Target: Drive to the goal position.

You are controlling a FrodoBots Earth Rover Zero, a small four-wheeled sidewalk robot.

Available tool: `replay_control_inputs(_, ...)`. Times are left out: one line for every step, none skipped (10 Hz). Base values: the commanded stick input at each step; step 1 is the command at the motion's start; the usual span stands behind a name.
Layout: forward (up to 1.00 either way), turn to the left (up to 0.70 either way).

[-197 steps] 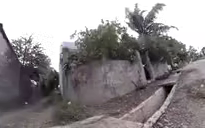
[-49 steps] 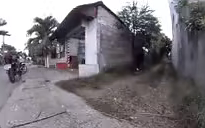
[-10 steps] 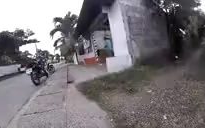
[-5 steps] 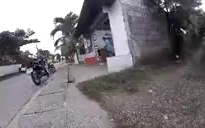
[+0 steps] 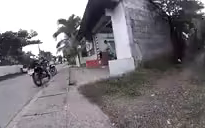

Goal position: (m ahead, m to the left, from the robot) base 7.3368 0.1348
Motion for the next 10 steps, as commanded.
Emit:
replay_control_inputs(0.70,0.27)
replay_control_inputs(0.70,0.27)
replay_control_inputs(0.70,0.27)
replay_control_inputs(0.44,0.17)
replay_control_inputs(0.00,0.00)
replay_control_inputs(0.00,0.00)
replay_control_inputs(0.00,0.00)
replay_control_inputs(0.00,0.00)
replay_control_inputs(0.00,0.00)
replay_control_inputs(0.00,0.00)
